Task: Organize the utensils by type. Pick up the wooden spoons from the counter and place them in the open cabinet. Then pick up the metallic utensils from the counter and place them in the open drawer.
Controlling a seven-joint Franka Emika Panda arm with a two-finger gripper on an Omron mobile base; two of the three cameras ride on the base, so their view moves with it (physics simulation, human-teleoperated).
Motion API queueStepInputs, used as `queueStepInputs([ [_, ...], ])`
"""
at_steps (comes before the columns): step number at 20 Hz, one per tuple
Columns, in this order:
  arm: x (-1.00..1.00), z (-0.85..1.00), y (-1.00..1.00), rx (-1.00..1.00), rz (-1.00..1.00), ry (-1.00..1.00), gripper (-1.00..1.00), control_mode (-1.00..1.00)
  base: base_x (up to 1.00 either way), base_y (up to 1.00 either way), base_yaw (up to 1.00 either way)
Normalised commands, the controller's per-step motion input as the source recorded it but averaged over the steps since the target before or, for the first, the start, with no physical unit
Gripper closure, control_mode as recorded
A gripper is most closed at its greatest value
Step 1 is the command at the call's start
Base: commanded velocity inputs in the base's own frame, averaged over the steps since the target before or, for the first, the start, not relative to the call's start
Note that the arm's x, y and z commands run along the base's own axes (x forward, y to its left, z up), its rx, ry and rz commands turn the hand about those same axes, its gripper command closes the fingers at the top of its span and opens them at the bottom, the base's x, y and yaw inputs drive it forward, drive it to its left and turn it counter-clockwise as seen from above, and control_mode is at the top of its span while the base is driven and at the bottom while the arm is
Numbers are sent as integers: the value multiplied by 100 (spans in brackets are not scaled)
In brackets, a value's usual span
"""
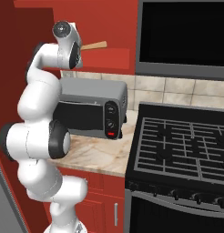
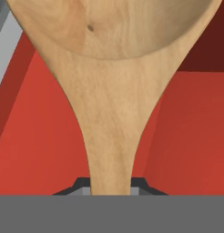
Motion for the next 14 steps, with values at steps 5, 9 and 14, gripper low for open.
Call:
queueStepInputs([
  [5, 51, -1, 0, 0, 0, 0, 100, -100, 0, 0, 0],
  [9, 51, 0, 0, 0, 0, 0, 100, -100, 0, 0, 0],
  [14, 47, -1, 0, 0, 0, 0, 100, -100, 0, 0, 0],
])
